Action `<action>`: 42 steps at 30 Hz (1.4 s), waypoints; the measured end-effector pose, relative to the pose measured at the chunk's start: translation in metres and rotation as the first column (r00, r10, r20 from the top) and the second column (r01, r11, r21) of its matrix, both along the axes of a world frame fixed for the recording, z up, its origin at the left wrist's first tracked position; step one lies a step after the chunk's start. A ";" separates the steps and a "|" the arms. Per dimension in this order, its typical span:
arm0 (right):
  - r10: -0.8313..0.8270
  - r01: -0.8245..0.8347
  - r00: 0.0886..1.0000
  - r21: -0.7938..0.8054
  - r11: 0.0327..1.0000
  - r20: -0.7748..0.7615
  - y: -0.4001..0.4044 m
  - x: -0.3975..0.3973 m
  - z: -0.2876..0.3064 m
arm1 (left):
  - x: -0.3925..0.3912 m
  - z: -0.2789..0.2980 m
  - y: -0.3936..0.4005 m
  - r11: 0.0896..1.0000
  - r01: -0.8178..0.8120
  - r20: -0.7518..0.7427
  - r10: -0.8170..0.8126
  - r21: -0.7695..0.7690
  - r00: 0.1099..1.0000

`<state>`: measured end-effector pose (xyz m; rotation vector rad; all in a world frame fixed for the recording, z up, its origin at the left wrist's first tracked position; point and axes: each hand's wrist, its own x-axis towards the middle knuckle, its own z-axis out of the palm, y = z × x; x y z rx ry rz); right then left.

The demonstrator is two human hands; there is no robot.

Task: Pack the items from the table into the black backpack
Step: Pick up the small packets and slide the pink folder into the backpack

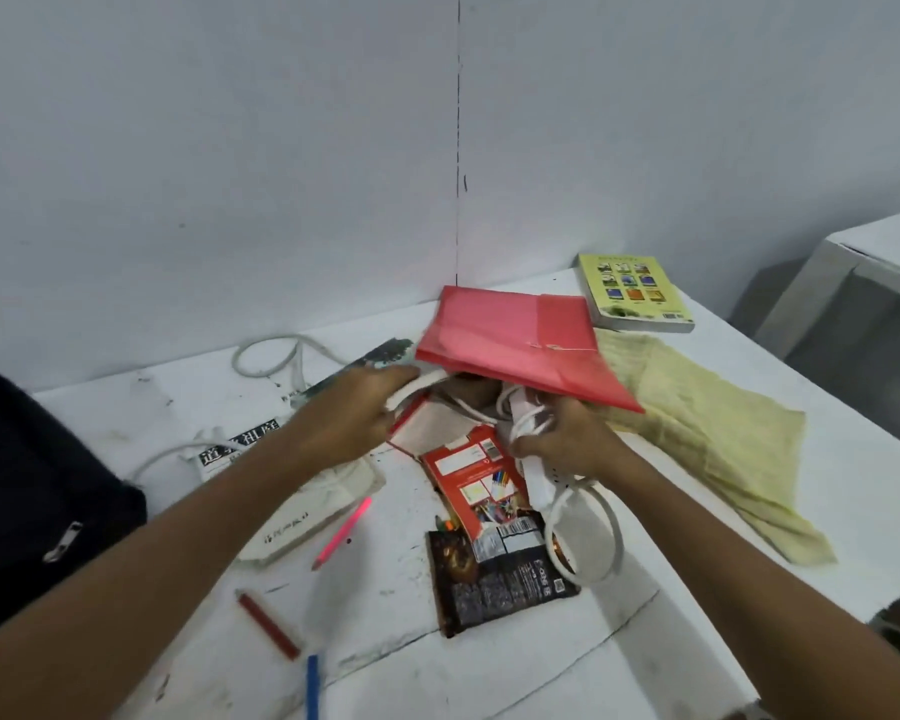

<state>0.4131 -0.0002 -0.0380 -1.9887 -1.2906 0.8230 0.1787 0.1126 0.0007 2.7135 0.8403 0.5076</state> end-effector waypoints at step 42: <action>0.745 -0.677 0.665 -0.385 0.627 0.045 -0.014 -0.030 0.027 | 0.041 -0.062 0.001 0.968 0.234 -0.398 -0.180 0.093 0.900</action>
